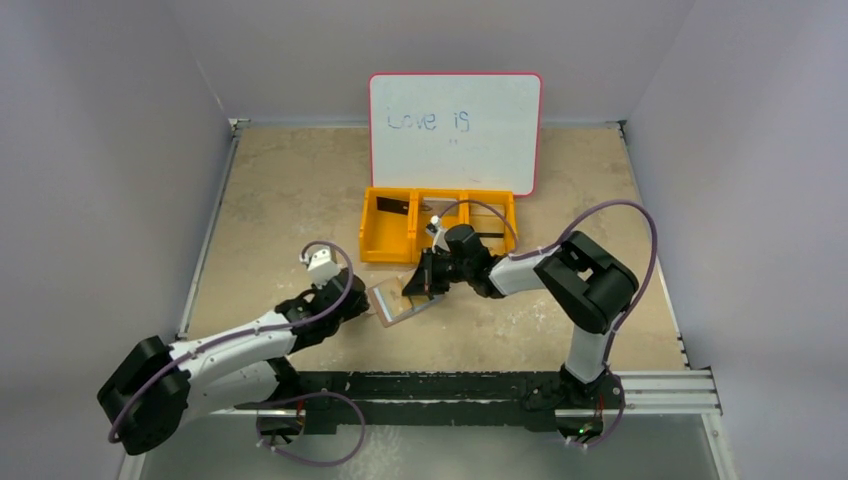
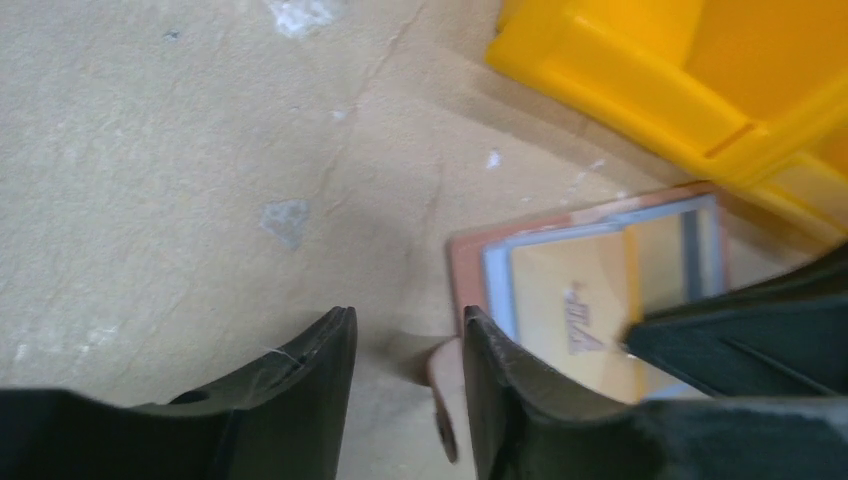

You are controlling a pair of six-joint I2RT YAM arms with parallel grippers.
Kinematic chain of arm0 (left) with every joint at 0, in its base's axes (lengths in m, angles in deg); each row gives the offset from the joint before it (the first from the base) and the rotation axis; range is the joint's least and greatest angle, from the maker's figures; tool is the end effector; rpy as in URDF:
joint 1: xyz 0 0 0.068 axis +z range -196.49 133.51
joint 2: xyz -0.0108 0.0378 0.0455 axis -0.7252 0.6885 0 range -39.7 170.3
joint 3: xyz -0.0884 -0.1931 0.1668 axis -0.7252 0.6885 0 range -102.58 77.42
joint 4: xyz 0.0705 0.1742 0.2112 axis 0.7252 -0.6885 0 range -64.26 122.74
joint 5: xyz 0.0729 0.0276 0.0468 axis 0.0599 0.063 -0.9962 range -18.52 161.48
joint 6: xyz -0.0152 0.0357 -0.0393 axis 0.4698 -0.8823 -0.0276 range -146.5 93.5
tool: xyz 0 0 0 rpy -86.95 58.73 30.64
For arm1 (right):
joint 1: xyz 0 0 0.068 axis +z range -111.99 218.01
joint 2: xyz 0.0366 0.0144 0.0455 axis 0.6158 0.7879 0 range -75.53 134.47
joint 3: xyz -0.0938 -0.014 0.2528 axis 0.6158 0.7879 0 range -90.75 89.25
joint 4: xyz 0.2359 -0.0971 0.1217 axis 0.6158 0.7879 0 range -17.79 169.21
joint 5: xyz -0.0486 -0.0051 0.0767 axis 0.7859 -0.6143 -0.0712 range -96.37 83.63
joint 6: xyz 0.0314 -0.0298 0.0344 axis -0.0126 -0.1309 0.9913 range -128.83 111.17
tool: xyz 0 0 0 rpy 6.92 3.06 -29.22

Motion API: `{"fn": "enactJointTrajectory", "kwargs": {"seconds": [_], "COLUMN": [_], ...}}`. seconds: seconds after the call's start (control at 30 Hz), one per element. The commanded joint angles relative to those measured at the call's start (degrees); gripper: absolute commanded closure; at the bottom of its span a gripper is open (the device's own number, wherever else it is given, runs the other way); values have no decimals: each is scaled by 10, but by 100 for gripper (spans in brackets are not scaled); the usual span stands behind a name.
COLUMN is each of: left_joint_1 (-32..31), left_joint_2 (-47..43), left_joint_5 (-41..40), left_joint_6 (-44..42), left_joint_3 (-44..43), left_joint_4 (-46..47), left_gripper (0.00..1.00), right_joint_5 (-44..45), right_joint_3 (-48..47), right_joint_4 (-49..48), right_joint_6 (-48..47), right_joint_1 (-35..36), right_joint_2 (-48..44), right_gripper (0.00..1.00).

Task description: Take the credit cards out of the card holder

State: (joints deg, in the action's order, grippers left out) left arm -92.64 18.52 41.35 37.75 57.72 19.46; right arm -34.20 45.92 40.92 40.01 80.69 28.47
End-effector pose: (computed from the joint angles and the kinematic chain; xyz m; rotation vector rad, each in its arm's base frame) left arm 0.1487 -0.1277 0.1322 -0.5805 2.2646 -0.3046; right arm 0.2527 0.2568 0.1104 -0.2137 2.3665 1.3910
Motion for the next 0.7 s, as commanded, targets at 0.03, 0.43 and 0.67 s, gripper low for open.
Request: {"fn": "enactJointTrajectory", "kwargs": {"seconds": [0.03,0.43,0.67], "left_joint_1": [0,-1,-14], "left_joint_2": [-54,129,200], "left_joint_5": [36,35,15], "left_joint_6": [-25,-15,-25], "left_joint_3": [5,-58,-101], "left_joint_4": [76,51,-6], "left_gripper": [45,55,64], "right_joint_5": [2,8,12], "right_joint_3": [11,18,18], "right_joint_4": [-52,-49,-46], "right_joint_6": [21,29,27], "right_joint_1": [-4,-4,-4], "right_joint_2": [19,23,15], "right_gripper": [100,100,100]}}
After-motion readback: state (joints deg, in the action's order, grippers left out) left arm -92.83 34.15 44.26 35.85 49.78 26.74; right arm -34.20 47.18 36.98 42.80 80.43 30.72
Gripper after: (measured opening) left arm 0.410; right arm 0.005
